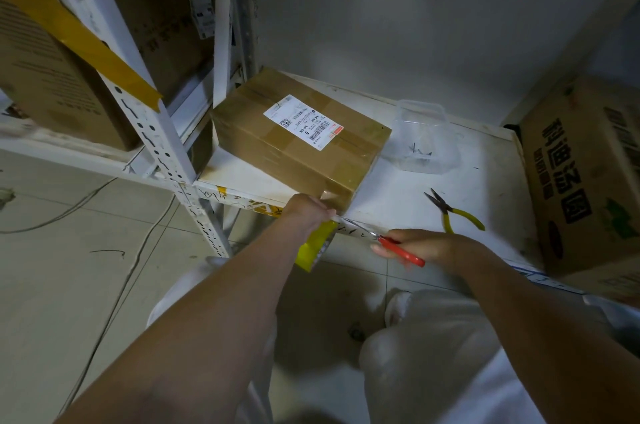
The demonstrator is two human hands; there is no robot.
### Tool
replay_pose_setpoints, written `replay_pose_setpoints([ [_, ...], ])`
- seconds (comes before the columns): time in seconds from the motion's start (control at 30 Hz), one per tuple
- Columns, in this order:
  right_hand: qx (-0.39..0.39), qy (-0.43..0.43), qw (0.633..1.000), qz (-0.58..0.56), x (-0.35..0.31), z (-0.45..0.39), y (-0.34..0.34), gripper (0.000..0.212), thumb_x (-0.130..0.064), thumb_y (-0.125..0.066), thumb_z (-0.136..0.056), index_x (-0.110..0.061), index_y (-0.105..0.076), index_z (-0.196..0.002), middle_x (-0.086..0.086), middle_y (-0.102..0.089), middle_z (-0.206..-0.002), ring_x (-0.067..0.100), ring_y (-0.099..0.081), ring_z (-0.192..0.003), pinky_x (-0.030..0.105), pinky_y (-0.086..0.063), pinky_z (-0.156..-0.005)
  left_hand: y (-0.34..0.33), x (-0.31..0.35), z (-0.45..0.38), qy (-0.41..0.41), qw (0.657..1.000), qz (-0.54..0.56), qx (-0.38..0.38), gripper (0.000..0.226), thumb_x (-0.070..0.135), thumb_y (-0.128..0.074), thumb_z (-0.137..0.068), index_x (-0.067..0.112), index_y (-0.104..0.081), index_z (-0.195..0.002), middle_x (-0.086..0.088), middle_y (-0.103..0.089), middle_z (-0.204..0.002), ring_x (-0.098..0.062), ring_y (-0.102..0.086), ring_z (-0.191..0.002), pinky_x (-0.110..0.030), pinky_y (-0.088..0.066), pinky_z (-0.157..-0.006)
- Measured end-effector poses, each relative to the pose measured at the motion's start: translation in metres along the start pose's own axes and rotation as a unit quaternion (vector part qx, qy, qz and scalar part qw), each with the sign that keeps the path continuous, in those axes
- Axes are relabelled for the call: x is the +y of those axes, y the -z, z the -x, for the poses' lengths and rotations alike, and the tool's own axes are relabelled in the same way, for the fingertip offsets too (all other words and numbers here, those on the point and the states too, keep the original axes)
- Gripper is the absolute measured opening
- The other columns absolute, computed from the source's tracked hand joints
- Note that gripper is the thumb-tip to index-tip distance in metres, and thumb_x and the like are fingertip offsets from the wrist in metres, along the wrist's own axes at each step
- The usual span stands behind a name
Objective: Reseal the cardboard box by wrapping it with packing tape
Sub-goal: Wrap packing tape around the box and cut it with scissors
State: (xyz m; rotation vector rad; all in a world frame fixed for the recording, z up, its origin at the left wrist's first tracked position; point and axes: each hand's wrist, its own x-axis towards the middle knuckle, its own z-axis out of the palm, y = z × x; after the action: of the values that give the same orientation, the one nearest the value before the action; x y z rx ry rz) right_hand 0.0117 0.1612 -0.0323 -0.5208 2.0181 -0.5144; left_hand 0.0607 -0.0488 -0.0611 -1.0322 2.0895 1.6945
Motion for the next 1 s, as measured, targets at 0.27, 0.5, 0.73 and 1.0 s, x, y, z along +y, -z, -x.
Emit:
replay_pose_setpoints([
  [0.27,-0.020,0.012,0.998,-0.064,-0.027,-0.020,0.007,0.021,-0.050,-0.049,-0.093,-0.030,-0.054,-0.095,0.001,-0.052,-0.083,0.008,-0.046,-0.066,0.017,-0.043,-0.065,0.002,0.000,-0.005,0.006,1.000,-0.005,-0.010,0.035,0.015,-0.071,-0.084,-0.003,-0.065,-0.113,-0.016,-0.065,-0.121,-0.028,-0.059,-0.116,-0.028,-0.047,-0.091],
  [0.5,0.022,0.029,0.996,-0.086,-0.035,-0.032,0.007,0.018,-0.041,-0.062,-0.089,-0.023,-0.067,-0.091,0.002,-0.060,-0.079,0.007,-0.052,-0.059,0.019,-0.045,-0.055,0.001,0.000,-0.007,0.011,0.999,-0.033,-0.002,0.018,0.020,-0.072,-0.084,0.005,-0.067,-0.092,-0.014,-0.066,-0.102,-0.021,-0.057,-0.094,-0.030,-0.044,-0.087],
  [0.73,0.100,0.031,0.989,-0.102,-0.029,-0.036,0.004,0.025,-0.034,-0.080,-0.075,-0.010,-0.073,-0.073,0.002,-0.058,-0.053,0.009,-0.052,-0.046,0.022,-0.046,-0.044,0.006,0.002,-0.005,-0.002,0.999,-0.010,-0.034,0.036,0.008,-0.068,-0.085,-0.005,-0.061,-0.118,-0.020,-0.062,-0.125,-0.032,-0.058,-0.118,-0.018,-0.043,-0.063],
  [1.0,0.196,0.016,0.955,0.222,-0.024,-0.034,0.004,0.069,-0.088,-0.053,-0.057,-0.021,-0.065,-0.071,-0.002,-0.065,-0.071,0.015,-0.063,-0.072,0.030,-0.048,-0.071,0.014,-0.005,-0.009,0.003,0.995,-0.095,-0.010,0.046,0.013,-0.070,-0.084,-0.002,-0.058,-0.126,-0.016,-0.059,-0.130,-0.030,-0.056,-0.121,-0.029,-0.044,-0.083],
])
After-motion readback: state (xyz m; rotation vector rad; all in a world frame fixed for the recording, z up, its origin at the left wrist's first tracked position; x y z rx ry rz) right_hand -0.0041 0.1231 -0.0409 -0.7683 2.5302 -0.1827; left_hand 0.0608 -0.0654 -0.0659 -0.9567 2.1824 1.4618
